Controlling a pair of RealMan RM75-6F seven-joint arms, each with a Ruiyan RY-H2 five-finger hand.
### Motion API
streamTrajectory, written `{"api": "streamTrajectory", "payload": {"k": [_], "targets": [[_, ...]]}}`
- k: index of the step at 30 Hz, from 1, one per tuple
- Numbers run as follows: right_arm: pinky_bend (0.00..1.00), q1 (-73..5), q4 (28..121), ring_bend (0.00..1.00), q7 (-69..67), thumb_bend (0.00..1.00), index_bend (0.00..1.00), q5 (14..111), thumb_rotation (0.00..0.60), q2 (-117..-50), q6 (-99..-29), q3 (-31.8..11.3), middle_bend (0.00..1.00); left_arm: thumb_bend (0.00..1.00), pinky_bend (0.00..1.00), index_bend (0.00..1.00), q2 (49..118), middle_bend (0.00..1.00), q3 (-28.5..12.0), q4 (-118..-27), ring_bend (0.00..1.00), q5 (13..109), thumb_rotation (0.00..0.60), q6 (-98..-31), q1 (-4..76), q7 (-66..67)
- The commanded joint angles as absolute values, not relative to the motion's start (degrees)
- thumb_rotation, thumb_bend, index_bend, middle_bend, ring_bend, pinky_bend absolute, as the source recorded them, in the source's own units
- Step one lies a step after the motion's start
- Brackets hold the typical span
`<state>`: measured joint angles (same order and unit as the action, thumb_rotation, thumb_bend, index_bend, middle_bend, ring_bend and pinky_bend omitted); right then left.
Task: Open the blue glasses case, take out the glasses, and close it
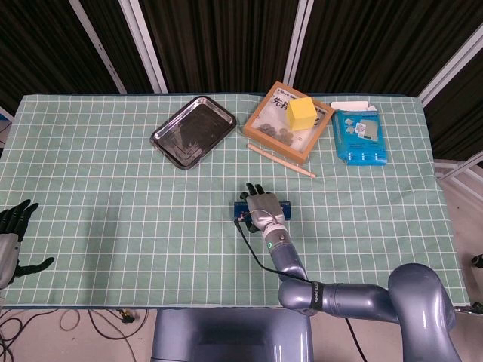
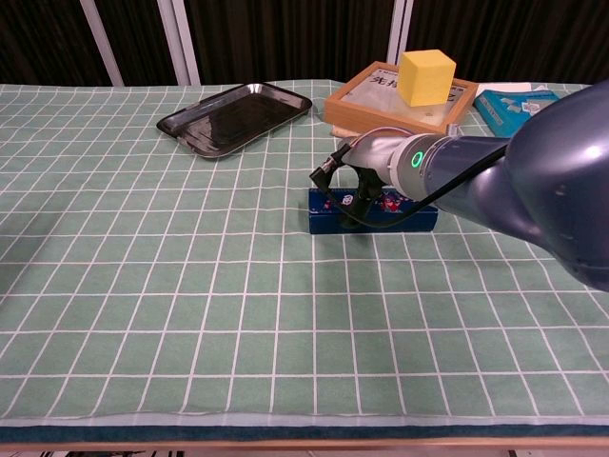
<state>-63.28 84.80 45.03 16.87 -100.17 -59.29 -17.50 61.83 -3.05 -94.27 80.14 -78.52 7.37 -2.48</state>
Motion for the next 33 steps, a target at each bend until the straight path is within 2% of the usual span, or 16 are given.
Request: {"api": "streamTrajectory", "payload": {"k": [1, 16, 27, 33], "targets": [[0.24, -63.3, 84.9, 0.00, 45.0, 0.45, 0.25, 16.7, 0.600, -100.2, -59.3, -17.5, 0.00, 0.00, 0.00, 0.00, 61.8, 0.00, -3.1, -94.3, 0.00, 80.1, 0.600, -78.5, 7.4, -2.5], [0.24, -63.3, 84.5, 0.00, 45.0, 0.49, 0.26, 16.1, 0.600, -100.4, -59.4, -17.2, 0.00, 0.00, 0.00, 0.00, 61.7, 0.00, -3.3, -94.3, 0.00, 79.7, 0.600, -78.6, 7.4, -2.6], [0.24, -63.3, 85.1, 0.00, 44.8, 0.69, 0.28, 16.1, 0.600, -100.4, -59.5, -17.1, 0.00, 0.00, 0.00, 0.00, 61.8, 0.00, -3.2, -94.3, 0.00, 79.8, 0.600, -78.6, 7.4, -2.6], [0.24, -63.3, 85.3, 0.00, 44.8, 0.74, 0.28, 15.8, 0.600, -100.2, -59.5, -17.2, 0.00, 0.00, 0.00, 0.00, 61.7, 0.00, -3.2, -94.4, 0.00, 79.8, 0.600, -78.6, 7.3, -2.6]]}}
